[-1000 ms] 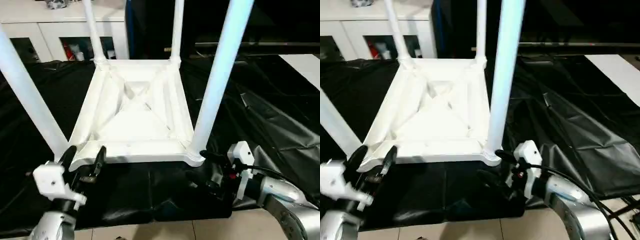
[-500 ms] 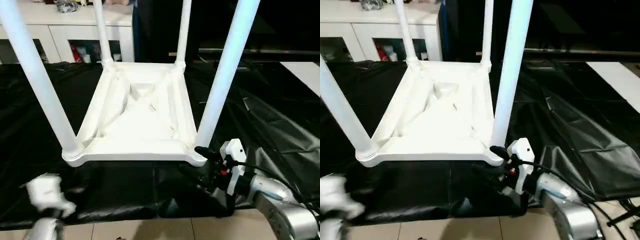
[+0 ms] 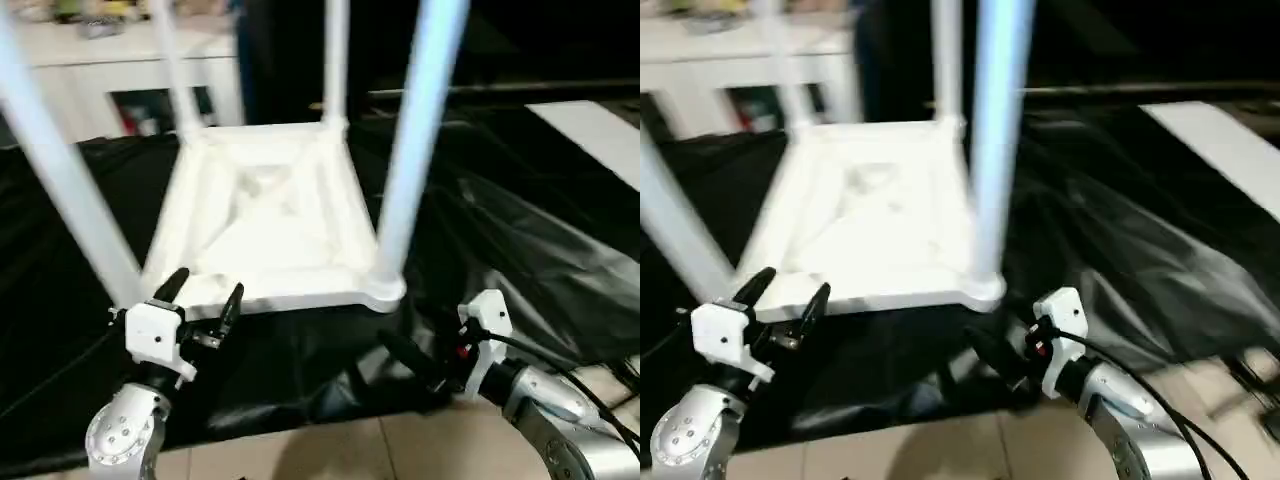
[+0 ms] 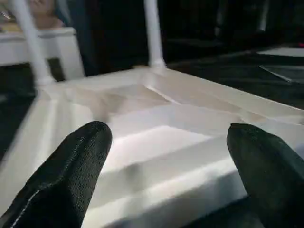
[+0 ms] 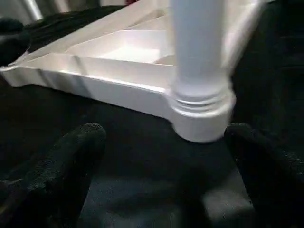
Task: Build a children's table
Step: Rotate leg to tighten
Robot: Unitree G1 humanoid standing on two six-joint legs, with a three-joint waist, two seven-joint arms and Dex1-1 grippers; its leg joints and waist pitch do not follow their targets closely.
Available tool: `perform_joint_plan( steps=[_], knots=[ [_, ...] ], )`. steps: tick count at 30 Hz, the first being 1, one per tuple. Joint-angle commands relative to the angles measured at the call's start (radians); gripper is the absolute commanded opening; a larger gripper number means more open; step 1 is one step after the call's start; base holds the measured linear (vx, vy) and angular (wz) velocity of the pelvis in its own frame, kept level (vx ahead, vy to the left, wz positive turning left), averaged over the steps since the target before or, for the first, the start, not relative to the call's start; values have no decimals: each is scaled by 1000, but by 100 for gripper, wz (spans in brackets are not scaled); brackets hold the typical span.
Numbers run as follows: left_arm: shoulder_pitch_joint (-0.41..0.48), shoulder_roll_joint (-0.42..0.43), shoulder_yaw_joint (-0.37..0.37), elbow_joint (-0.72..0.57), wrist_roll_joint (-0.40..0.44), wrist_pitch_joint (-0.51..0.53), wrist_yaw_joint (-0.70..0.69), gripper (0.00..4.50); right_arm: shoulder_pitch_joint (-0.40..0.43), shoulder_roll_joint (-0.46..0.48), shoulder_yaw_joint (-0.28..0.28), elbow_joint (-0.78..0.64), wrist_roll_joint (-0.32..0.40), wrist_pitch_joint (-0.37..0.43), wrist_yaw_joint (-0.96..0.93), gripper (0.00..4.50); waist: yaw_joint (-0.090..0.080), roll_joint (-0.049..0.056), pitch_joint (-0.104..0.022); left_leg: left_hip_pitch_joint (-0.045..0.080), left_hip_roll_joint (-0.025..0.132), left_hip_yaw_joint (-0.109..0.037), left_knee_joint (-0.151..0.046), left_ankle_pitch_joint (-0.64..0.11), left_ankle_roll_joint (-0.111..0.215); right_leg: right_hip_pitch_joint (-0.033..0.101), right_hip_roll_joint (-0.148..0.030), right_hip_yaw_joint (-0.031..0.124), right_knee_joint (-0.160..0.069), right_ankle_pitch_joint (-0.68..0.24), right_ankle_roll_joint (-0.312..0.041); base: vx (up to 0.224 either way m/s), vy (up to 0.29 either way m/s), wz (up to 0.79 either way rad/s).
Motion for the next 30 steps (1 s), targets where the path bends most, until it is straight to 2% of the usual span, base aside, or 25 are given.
perform_joint_plan(
  steps=[1,3,5,6,7,8,9,10,11,12,13,14,15,16,17,18,19,21,22,23,24,25,27,29,30],
  knots=[
    [9,-4,-8,-54,-3,42,28,445,-14,3,-3,-9,-16,-4,-15,450,4,16,-38,-48,67,-32,-141,-585,28,52,-24,16,-1,-312,-52,-76,-34,-6],
    [15,-14,-10,-95,-8,78,51,445,-23,7,2,0,-27,-3,-24,450,4,-15,-46,-46,50,-1,-131,-516,49,2,-26,43,1,-175,-136,-57,-49,2],
    [19,-26,-12,-123,-22,97,63,445,-35,14,5,11,-31,-4,-32,450,-9,-59,-32,51,-71,39,138,-366,46,-137,-120,-7,-173,-889,-46,-53,-29,4],
    [20,-32,-14,-131,-27,99,64,445,-43,18,5,18,-33,-9,-37,450,-18,-35,-34,15,-49,21,122,-372,30,-75,-116,-92,-175,-1027,60,-61,59,-36],
    [21,-35,-13,-134,-25,104,70,445,-47,17,9,22,-38,-13,-37,450,-45,-25,-17,15,-29,9,99,-494,13,-76,-59,-196,-195,-1033,141,144,100,-51],
    [22,-42,-11,-140,-19,117,86,445,-57,13,18,32,-50,-20,-36,450,33,35,-11,-191,61,-44,-133,-886,-59,140,-28,-81,294,-559,49,144,100,-51],
    [16,-58,-3,-158,-19,166,123,445,-81,9,31,54,-70,-23,-45,450,100,13,-4,-231,-49,0,-163,-1003,-100,150,32,-45,281,-458,-48,191,60,-5],
    [9,-63,0,-165,-21,175,132,445,-94,10,34,67,-74,-25,-45,450,107,9,-12,-243,-58,4,-127,-829,-56,163,35,21,317,-569,-30,14,-87,43],
    [4,-64,-2,-176,-24,186,139,445,-104,15,31,78,-71,-26,-45,450,40,-60,-72,-97,-39,2,60,-500,-30,75,-128,76,132,-1052,7,14,-87,43],
    [3,-65,-4,-193,-21,205,147,445,-118,26,25,92,-62,-23,-45,450,69,-50,-35,-86,-48,-58,260,-129,71,34,-254,119,-72,-1116,-122,84,-122,63],
    [4,-65,-4,-202,-17,217,152,445,-124,32,23,98,-57,-21,-45,450,60,-80,-5,-135,-48,-51,265,-80,100,80,-229,101,-75,-1065,-160,162,-8,58],
    [5,-66,-3,-208,-17,221,154,445,-128,32,24,101,-59,-26,-41,450,78,-66,0,-125,-24,-42,244,-95,105,128,-224,36,-71,-957,-191,162,-8,58],
    [6,-67,-3,-211,-18,223,154,445,-129,30,26,103,-61,-31,-38,450,77,-53,4,-51,-7,-43,243,-236,114,152,-229,20,-77,-965,-231,94,48,67],
    [11,-69,-1,-217,-23,225,158,445,-134,25,40,109,-64,-29,-21,450,79,-44,4,-52,-1,-43,218,-255,120,191,-221,4,-81,-933,-220,109,74,78],
    [15,-69,-1,-221,-22,229,162,445,-137,21,50,114,-68,-30,-10,450,65,-9,-17,93,40,-76,60,-454,46,162,-56,-6,8,-673,-201,109,74,78],
    [19,-69,-1,-225,-21,232,166,445,-139,17,59,119,-72,-31,1,450,28,-8,-42,213,144,-205,-74,-547,202,36,35,24,211,-358,-107,175,20,40],
    [23,-66,-3,-229,-12,231,171,445,-139,16,64,121,-76,-34,7,450,19,-13,-61,232,150,-220,-56,-431,296,8,28,34,239,-298,-34,204,-17,-1],
    [31,-67,-2,-245,-5,239,182,445,-134,10,77,120,-73,-35,24,450,13,-28,-60,205,108,-173,-39,-45,493,-87,0,67,282,-137,57,205,-12,-6],
    [36,-67,-2,-253,-6,233,184,445,-133,8,81,120,-73,-31,30,450,11,-34,-61,196,94,-147,-43,30,496,-106,-3,74,275,-71,50,202,-30,3],
    [38,-67,-2,-256,-7,231,185,445,-133,7,82,121,-72,-30,31,450,30,-87,-41,118,-29,-14,-21,141,415,-80,-16,104,116,222,-61,202,-30,3],
    [46,-65,-2,-266,-6,235,188,445,-128,3,85,118,-71,-32,41,450,34,-125,-48,90,-78,-1,5,57,384,-25,-26,150,71,205,-37,174,-41,10],
    [50,-64,-3,-271,-4,241,189,445,-124,1,86,115,-70,-35,46,450,84,-159,-48,75,-112,-8,71,-117,236,22,-86,248,-31,-307,68,173,-43,16],
    [63,-59,-2,-277,-6,241,186,445,-115,-1,81,108,-61,-30,49,450,82,-152,-65,45,-97,-58,99,-46,148,78,-152,297,6,-193,-131,180,-35,19],
    [79,-56,12,-275,-7,242,196,445,-95,-13,80,93,-53,-37,60,450,101,-128,-53,22,-51,-72,67,191,40,71,-96,260,59,647,-310,139,16,22],
    [88,-55,20,-278,-7,250,203,445,-86,-16,77,87,-49,-36,63,450,100,-89,-51,45,-29,-45,12,230,12,23,-9,195,78,650,-305,45,35,31]
  ],
)
